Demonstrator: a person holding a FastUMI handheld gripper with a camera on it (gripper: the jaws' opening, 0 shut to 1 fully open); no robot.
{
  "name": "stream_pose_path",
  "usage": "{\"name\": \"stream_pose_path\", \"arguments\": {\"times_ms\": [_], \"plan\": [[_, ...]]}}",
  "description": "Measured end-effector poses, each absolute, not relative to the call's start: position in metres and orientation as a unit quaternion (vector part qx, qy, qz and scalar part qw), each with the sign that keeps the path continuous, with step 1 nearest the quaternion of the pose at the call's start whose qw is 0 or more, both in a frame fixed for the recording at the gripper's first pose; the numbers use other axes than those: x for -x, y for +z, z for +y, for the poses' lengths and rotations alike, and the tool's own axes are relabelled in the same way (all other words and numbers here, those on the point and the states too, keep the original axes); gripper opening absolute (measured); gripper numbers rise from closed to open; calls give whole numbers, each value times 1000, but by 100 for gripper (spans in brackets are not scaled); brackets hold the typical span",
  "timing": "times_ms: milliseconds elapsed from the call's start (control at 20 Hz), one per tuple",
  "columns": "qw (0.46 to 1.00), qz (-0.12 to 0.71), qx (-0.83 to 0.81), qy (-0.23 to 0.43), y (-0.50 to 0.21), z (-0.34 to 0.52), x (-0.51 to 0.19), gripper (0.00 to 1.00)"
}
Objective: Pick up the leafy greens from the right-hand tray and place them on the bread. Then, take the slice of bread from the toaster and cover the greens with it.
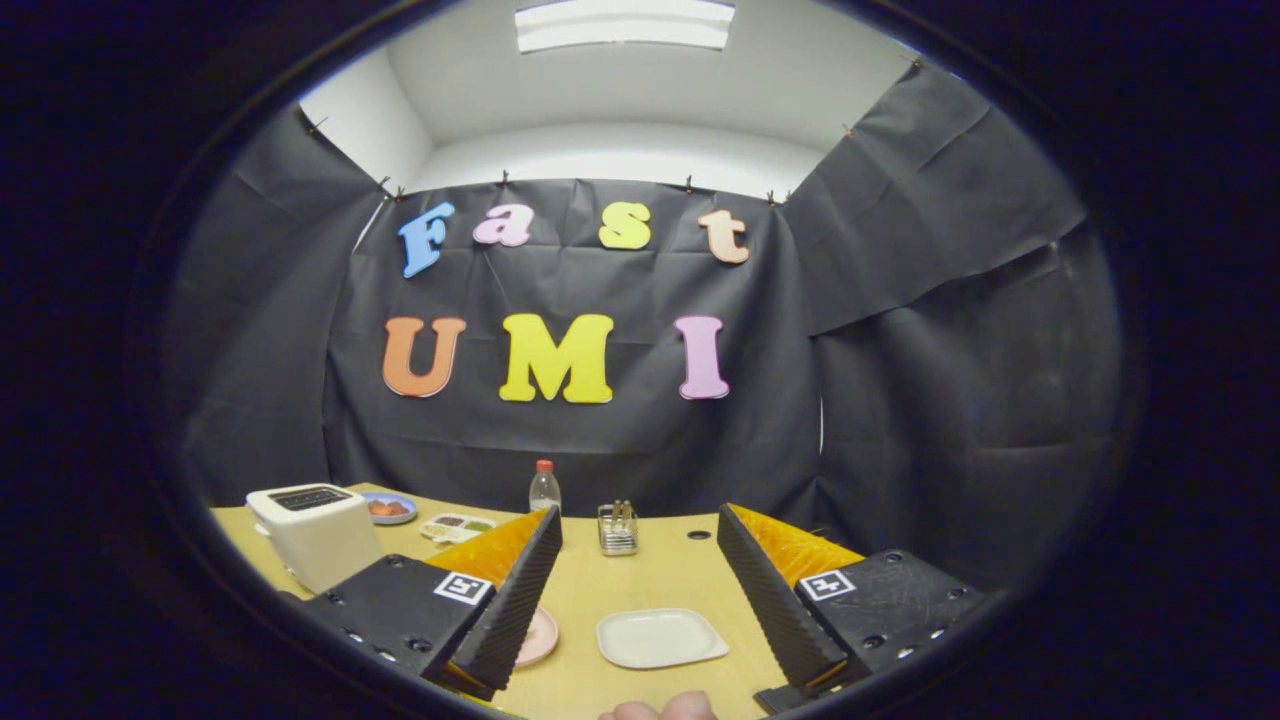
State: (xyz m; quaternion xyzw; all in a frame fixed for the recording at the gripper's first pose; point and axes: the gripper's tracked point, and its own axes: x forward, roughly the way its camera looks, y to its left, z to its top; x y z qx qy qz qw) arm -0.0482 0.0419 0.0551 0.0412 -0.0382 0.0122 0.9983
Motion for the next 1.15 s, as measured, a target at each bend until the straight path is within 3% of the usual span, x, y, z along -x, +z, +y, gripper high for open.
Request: {"name": "stream_pose_path", "arguments": {"times_ms": [550,1150], "plan": [[997,-63,-51,15,78,24,86,96],[997,-38,-58,19,63,22,78,95]]}}
